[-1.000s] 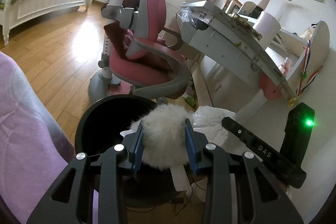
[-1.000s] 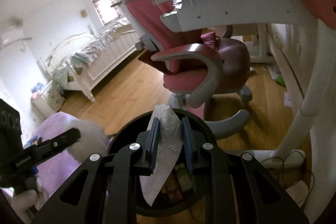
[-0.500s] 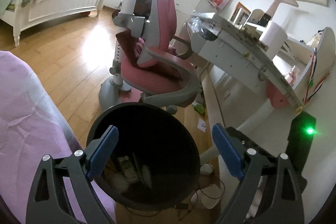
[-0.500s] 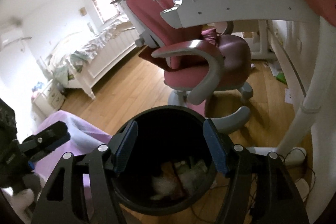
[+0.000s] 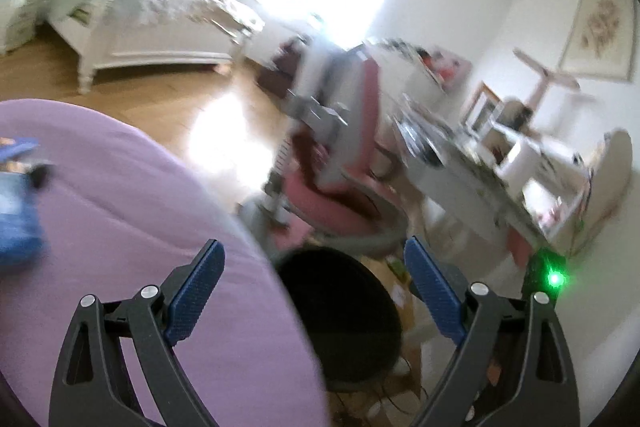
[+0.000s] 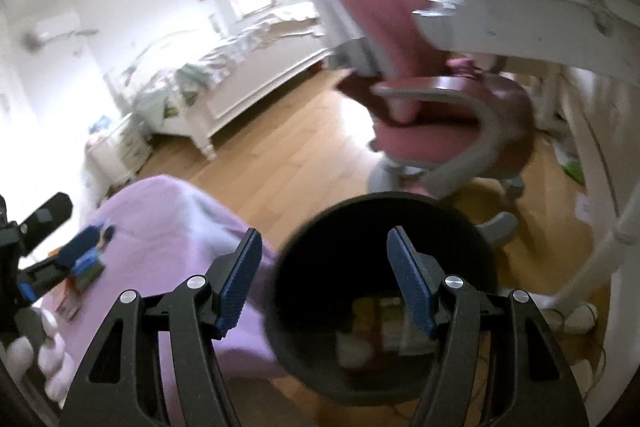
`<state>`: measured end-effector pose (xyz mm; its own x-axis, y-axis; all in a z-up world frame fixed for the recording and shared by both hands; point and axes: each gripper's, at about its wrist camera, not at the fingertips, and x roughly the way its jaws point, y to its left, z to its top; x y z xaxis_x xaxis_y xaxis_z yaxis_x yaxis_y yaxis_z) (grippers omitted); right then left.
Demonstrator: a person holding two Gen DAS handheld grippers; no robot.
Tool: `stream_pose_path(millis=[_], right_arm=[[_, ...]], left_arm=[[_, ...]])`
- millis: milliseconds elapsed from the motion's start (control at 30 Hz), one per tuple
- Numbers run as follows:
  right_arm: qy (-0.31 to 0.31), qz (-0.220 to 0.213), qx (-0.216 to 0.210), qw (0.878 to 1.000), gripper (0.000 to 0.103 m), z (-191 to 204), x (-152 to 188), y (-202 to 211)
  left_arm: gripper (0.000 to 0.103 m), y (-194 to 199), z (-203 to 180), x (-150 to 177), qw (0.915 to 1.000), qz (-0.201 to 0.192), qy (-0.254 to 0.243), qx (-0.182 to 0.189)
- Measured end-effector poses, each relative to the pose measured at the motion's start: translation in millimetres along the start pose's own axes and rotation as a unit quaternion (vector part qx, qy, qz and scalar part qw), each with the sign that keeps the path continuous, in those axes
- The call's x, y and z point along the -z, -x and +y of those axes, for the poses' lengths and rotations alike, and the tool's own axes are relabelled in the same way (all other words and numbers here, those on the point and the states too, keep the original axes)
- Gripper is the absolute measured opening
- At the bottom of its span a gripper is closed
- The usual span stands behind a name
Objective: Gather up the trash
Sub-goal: 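Grasp the beige paper packet with the left tool while the right tool grasps the orange wrapper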
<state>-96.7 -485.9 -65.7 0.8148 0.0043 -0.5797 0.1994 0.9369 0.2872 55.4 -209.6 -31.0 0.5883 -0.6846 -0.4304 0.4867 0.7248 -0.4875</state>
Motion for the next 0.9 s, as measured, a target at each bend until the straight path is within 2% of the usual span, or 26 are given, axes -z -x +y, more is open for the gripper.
stream_pose_path(millis=[100,200,233,300,367,433,500,567,633,700,800,900], right_arm=[[0.028,0.015,-0.036,0.999,0.065,44,0,-11],[0.054,0.032,-0.076,0.995,0.065,88,1,-20],[0.062,0.037,-0.088,0.994,0.065,101,1,-22],[0.082,0.051,-0.127,0.987,0.065,138,2,-28],[0.096,0.065,-0.164,0.98,0.073,174,3,-34],[0.104,0.082,-0.201,0.971,0.076,207,3,-41],[0.103,0.11,-0.249,0.957,0.076,245,5,-49],[0.101,0.128,-0.276,0.947,0.076,279,6,-57],[0.111,0.141,-0.29,0.94,0.076,311,8,-63],[0.122,0.154,-0.295,0.935,0.076,340,9,-73],[0.124,0.173,-0.291,0.933,0.076,371,9,-89],[0.132,0.183,-0.269,0.937,0.076,391,12,-106]], left_arm=[[0.091,42,37,-8,0.9983,-0.038,0.02,-0.04],[0.091,87,83,-13,0.9922,-0.073,0.046,-0.09],[0.091,108,106,-13,0.9869,-0.091,0.063,-0.118],[0.091,132,138,-12,0.9788,-0.109,0.094,-0.145],[0.091,155,178,-11,0.9674,-0.119,0.141,-0.173],[0.09,164,211,-12,0.9594,-0.11,0.171,-0.195],[0.089,162,238,-12,0.955,-0.092,0.2,-0.198],[0.089,153,254,-12,0.9534,-0.075,0.221,-0.192],[0.089,144,259,-18,0.9545,-0.061,0.221,-0.191],[0.089,136,261,-23,0.9557,-0.049,0.212,-0.198],[0.089,128,265,-24,0.952,-0.031,0.201,-0.229],[0.079,128,269,-21,0.9503,-0.019,0.181,-0.253]])
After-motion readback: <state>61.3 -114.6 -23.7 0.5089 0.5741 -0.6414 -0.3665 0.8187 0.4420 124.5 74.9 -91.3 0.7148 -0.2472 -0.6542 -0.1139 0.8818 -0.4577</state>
